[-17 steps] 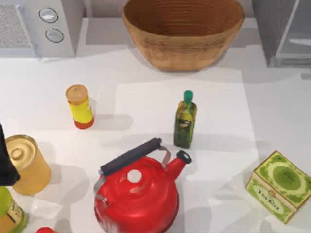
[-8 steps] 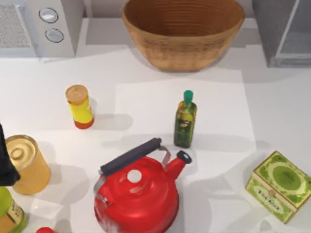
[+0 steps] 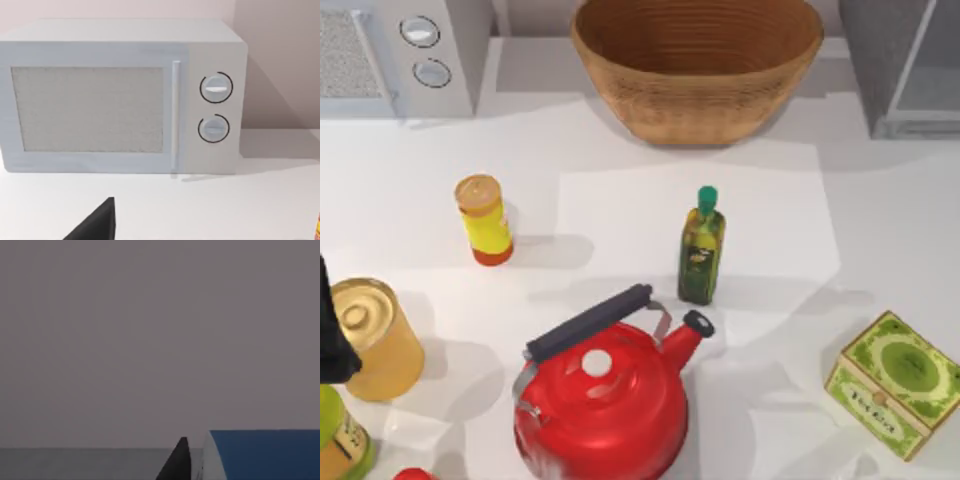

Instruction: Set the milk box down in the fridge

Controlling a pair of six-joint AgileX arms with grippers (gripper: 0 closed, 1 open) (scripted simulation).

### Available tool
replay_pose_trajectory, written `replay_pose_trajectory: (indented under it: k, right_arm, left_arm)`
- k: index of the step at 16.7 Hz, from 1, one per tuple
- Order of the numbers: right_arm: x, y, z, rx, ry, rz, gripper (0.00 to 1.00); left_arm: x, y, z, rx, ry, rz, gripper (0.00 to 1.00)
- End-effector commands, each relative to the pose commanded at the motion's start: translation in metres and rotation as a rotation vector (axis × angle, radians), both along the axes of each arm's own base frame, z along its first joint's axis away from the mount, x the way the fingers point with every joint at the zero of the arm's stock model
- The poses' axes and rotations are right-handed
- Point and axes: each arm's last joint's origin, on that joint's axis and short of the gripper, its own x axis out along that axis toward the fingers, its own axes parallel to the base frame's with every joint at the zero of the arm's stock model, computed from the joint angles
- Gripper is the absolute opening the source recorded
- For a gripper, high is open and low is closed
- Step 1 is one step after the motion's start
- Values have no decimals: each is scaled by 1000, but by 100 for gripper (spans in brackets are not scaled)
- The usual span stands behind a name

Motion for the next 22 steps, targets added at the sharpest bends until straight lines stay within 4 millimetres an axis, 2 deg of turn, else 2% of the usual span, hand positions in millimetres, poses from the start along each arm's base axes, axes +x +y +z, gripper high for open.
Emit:
replay_pose_trajectory:
  k: [3, 16, 22]
  right_arm:
    - [0, 0, 0, 0, 0, 0, 0]
    - [0, 0, 0, 0, 0, 0, 98]
    - [0, 0, 0, 0, 0, 0, 100]
  left_arm:
    - [0, 0, 0, 0, 0, 0, 100]
    - [0, 0, 0, 0, 0, 0, 100]
    - [0, 0, 0, 0, 0, 0, 100]
